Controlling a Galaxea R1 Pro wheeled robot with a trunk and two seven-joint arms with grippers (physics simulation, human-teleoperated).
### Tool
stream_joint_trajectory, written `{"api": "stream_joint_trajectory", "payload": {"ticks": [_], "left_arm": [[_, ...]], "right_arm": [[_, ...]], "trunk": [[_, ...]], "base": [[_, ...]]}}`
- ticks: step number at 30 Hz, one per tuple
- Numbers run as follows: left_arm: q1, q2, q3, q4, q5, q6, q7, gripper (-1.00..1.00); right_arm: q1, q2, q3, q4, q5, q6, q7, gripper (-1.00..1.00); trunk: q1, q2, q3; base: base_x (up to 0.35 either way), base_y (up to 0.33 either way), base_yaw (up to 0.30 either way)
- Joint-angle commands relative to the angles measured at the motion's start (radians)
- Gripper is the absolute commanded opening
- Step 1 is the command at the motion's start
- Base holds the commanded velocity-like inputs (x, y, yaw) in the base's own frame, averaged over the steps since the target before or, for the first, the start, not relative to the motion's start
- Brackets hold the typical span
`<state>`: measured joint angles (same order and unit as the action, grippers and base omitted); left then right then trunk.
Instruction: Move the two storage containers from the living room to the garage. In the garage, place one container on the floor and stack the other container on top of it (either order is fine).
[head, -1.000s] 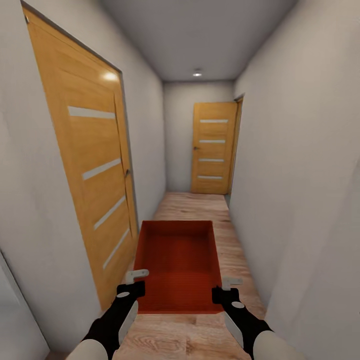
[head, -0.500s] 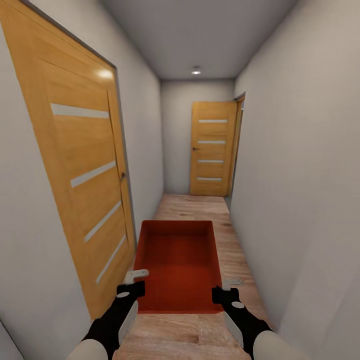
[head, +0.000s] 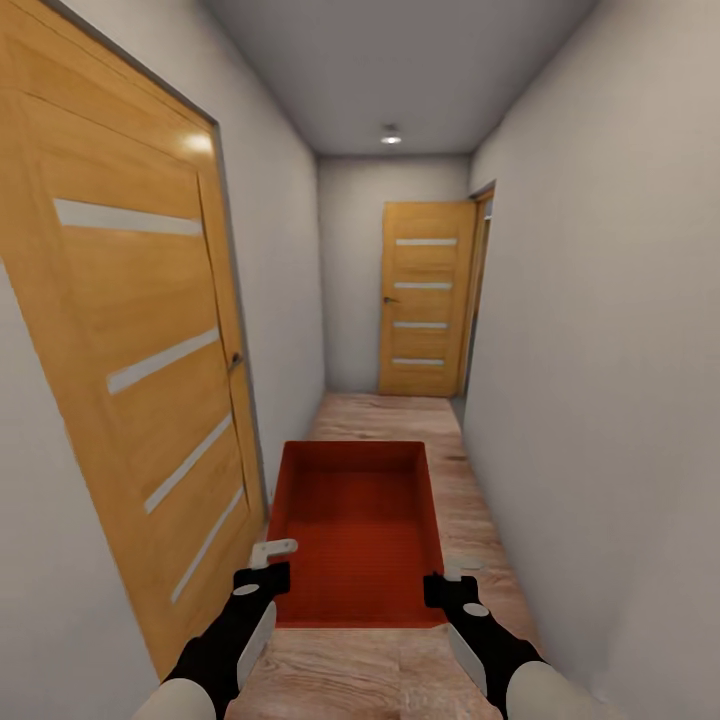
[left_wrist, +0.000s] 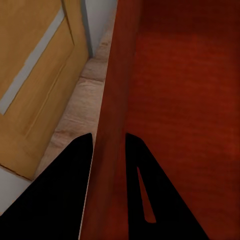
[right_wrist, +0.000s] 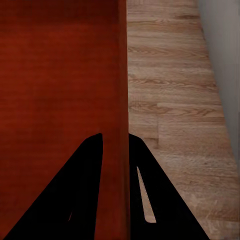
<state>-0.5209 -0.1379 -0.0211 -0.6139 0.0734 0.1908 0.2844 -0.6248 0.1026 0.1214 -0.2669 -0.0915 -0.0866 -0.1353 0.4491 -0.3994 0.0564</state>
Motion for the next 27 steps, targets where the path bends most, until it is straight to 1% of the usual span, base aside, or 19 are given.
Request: {"api": "stream_joint_trajectory", "payload": {"ticks": [1, 12, 27], "left_arm": [[0.0, 0.021, 0.016, 0.0, 0.019, 0.006, 0.01, -1.0], [0.0, 0.021, 0.016, -0.001, 0.019, 0.004, 0.01, -1.0], [0.001, 0.021, 0.016, -0.001, 0.019, 0.004, 0.01, -1.0]], "right_arm": [[-0.001, -0.008, -0.003, -0.003, -0.002, -0.015, -0.004, -1.0], [-0.001, -0.008, -0.004, -0.003, -0.002, -0.015, -0.004, -1.0], [-0.001, -0.009, -0.005, -0.003, -0.002, -0.018, -0.005, -1.0]], "trunk": [[0.001, -0.001, 0.0], [0.001, -0.001, 0.0], [0.001, -0.001, 0.0]], "base": [[0.322, 0.0, -0.136], [0.322, 0.0, -0.17], [0.322, 0.0, -0.01]]}}
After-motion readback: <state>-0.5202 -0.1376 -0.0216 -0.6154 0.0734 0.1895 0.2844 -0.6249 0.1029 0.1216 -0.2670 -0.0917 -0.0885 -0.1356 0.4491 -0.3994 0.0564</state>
